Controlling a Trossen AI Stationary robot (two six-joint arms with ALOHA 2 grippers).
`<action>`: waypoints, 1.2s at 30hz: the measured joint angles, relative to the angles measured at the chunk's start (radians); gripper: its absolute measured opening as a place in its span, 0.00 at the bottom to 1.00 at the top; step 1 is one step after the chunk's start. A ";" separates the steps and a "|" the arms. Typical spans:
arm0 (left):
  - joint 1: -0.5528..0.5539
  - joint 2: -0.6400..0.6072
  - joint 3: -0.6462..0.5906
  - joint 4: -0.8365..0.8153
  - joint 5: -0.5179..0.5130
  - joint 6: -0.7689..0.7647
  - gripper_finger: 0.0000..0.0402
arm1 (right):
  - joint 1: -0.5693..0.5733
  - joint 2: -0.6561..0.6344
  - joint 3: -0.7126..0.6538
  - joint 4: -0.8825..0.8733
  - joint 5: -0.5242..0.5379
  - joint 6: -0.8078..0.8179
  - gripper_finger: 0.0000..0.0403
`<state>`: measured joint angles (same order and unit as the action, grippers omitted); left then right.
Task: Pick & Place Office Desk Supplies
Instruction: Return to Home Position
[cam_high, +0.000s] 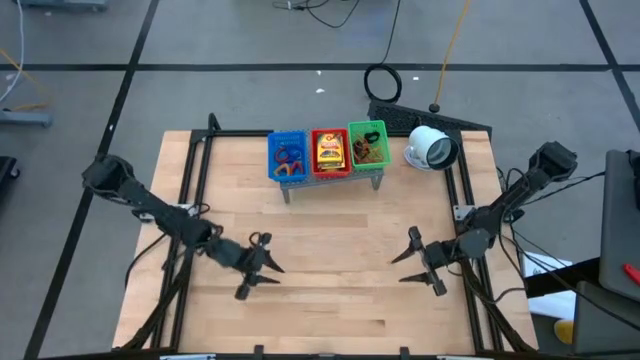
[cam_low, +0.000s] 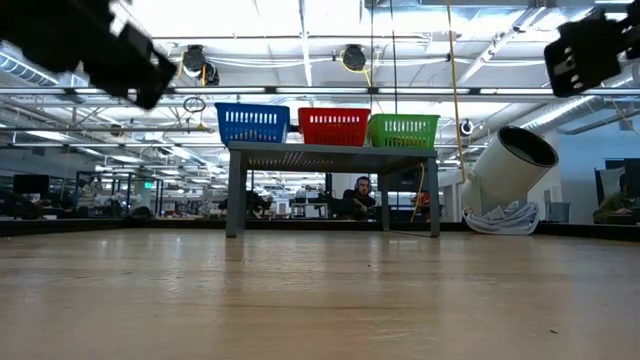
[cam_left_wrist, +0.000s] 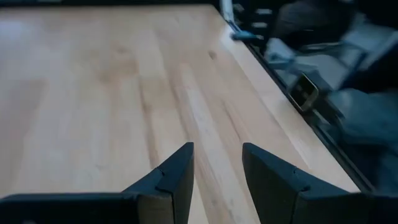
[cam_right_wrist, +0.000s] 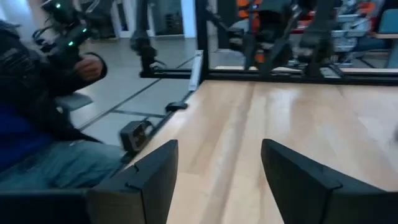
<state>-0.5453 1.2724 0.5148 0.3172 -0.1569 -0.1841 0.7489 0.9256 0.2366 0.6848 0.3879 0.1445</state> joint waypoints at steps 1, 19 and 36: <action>0.027 -0.010 -0.036 0.033 0.053 0.000 0.36 | -0.012 -0.011 -0.010 0.001 -0.001 0.000 0.55; 0.482 -0.071 -0.198 0.098 0.582 0.219 0.36 | -0.450 -0.184 -0.217 0.007 -0.302 0.089 0.55; 0.852 -0.071 -0.284 0.114 0.969 0.370 0.36 | -0.742 -0.197 -0.220 -0.024 -0.427 0.001 0.55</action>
<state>0.3069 1.2015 0.2308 0.4312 0.8123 0.1857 0.0071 0.7288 0.0166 0.6606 -0.0388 0.1454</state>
